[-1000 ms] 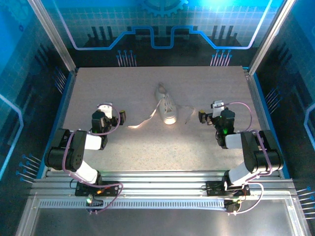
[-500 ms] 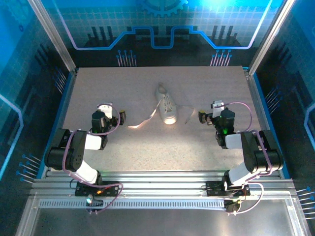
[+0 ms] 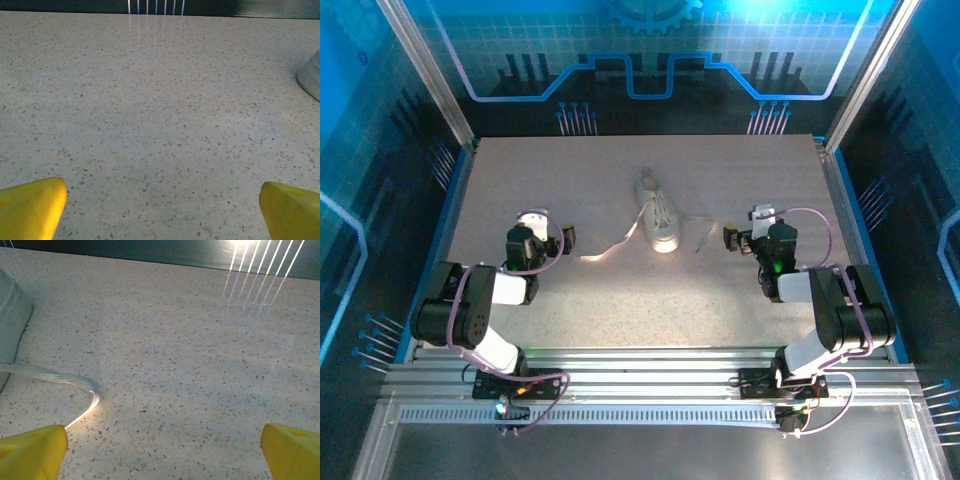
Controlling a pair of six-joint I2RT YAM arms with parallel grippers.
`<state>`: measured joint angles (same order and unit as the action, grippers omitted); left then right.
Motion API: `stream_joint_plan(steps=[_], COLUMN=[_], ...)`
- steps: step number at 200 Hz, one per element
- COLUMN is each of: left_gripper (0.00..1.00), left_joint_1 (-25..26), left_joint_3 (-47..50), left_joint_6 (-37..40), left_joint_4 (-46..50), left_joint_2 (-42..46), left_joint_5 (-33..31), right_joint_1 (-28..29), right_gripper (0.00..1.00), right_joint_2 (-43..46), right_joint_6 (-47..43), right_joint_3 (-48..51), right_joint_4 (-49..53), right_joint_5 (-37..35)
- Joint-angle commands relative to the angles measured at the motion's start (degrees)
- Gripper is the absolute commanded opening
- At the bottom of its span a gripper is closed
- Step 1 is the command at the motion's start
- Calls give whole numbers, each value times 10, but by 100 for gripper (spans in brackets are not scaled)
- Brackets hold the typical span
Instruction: Tie the shoes
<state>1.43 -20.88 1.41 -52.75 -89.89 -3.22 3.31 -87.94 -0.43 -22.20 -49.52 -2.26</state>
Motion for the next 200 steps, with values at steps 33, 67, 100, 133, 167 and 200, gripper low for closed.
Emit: stream_joint_plan(steps=[33,67,100,133,167,200], left_gripper=[99,97,96,88,72,66], left_joint_1=[-9,-7,-3,28,91,175], left_joint_3=[-7,-24,-88,-195,-300,-371], left_joint_6=[-10,-14,-64,-148,-300,-320], left_joint_4=[21,130,265,401,444,442], left_joint_2=[45,140,179,124,16,-86], left_joint_5=[-12,-12,-2,39,128,112], right_joint_1=[6,40,65,77,107,143], right_gripper=[100,100,100,87,78,67], right_joint_2=[23,75,33,-122,-269,-327], right_joint_6=[-20,-54,8,99,151,156], right_joint_3=[-17,-117,-260,-473,-623,-663], right_joint_4=[22,229,394,604,715,727], right_joint_5=[18,1,32,124,130,147])
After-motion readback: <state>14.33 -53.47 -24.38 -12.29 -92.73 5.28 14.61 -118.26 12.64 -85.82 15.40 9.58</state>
